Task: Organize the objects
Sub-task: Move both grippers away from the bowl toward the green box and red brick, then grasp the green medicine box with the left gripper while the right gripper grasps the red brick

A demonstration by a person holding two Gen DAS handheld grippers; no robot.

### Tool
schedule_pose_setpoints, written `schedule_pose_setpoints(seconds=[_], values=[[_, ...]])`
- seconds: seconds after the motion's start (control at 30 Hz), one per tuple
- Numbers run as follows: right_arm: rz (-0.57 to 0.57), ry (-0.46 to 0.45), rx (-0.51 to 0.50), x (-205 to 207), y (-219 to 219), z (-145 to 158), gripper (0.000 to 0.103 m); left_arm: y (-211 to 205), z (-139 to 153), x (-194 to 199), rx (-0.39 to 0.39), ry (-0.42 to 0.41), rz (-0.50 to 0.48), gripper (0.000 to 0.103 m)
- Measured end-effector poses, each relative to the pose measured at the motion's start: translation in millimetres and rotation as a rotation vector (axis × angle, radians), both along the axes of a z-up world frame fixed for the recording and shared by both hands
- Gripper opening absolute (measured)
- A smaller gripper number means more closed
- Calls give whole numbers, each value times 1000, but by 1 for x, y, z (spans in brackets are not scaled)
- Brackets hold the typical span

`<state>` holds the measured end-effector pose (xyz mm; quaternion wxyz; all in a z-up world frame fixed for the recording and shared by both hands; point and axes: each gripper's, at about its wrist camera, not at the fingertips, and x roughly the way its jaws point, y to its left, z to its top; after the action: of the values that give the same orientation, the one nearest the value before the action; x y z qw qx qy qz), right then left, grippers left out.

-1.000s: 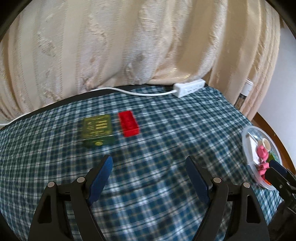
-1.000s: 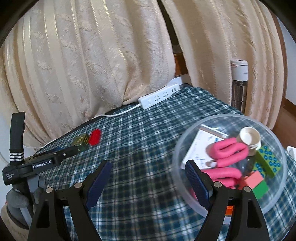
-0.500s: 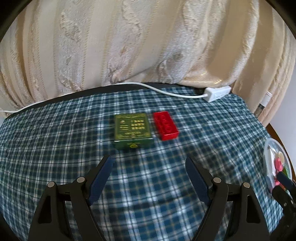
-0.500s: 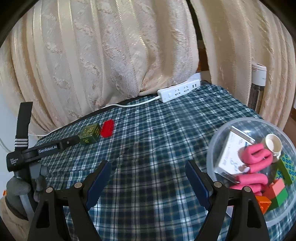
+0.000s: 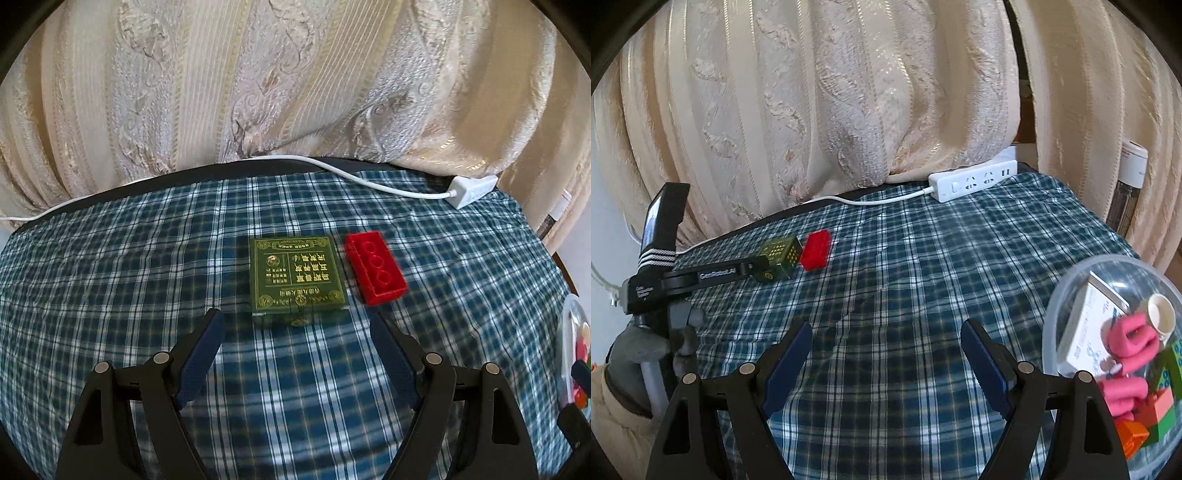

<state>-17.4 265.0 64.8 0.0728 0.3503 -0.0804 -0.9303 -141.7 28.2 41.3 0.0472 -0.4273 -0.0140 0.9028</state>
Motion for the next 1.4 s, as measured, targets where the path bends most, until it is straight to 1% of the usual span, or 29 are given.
schedule_pose_setpoints(seconds=[0.2, 0.37, 0.57, 0.9, 0.97, 1.13, 1.23, 1.4], values=[[20, -13, 19, -14, -10, -4, 86, -1, -10, -13, -3, -14, 10, 82], [36, -33, 24, -28, -18, -7, 86, -4, -16, -25, 21, -29, 23, 82], [54, -57, 45, -48, -29, -12, 86, -2, -17, -33, 26, -19, 25, 82], [85, -77, 78, -71, -47, -20, 86, -11, -22, -39, 105, -48, 25, 83], [87, -82, 77, -73, -48, -22, 86, -13, -21, -38, 102, -52, 25, 83], [82, -88, 66, -75, -47, -24, 86, -20, -15, -34, 33, -64, 55, 84], [83, -85, 59, -76, -46, -24, 86, -27, -14, -31, 49, -70, 71, 84], [92, -87, 62, -78, -49, -25, 86, -19, -13, -31, 64, -59, 39, 84]])
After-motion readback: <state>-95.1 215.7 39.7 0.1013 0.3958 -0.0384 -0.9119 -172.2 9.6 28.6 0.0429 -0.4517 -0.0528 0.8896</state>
